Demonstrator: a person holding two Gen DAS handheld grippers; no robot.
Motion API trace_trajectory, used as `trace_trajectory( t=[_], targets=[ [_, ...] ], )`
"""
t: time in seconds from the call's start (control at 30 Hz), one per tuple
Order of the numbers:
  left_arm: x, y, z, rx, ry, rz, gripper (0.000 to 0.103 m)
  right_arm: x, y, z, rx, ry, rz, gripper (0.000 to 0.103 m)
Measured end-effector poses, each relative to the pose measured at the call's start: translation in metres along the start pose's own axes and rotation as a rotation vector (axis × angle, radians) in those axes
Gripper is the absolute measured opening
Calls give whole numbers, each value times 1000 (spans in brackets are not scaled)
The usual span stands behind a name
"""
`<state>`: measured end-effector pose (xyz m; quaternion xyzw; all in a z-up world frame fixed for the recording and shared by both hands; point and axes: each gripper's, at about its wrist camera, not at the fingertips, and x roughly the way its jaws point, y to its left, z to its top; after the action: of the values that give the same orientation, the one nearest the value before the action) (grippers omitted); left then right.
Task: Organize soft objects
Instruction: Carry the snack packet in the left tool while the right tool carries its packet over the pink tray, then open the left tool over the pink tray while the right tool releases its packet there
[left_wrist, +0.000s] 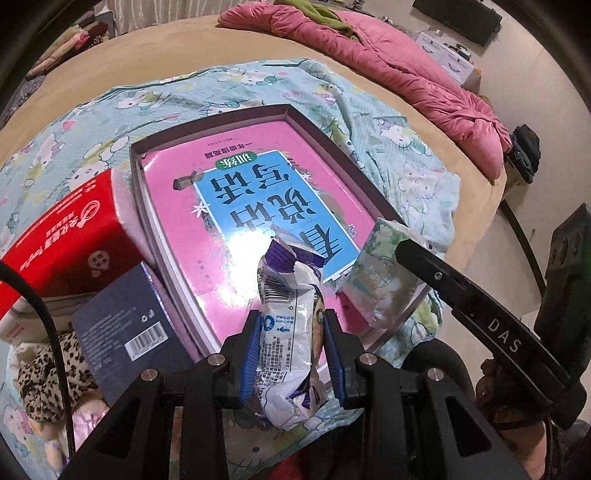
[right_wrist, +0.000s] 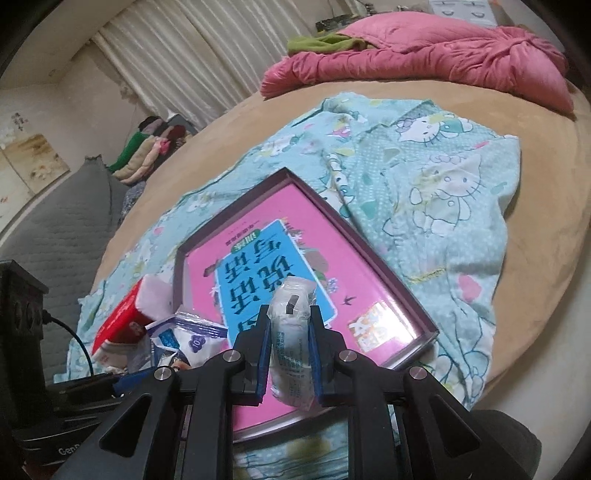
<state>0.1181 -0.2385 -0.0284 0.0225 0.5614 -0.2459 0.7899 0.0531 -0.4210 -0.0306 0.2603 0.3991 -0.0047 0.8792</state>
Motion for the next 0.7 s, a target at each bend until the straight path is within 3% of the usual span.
trace_trajectory(
  t=[0.33,0.7],
  targets=[
    [17,0,5,0,13,11,33,6,-11,0,-28,-5,-150,24],
    [36,1,10,7,38,35,33,18,-16,0,-57,16,-239,29]
  ],
)
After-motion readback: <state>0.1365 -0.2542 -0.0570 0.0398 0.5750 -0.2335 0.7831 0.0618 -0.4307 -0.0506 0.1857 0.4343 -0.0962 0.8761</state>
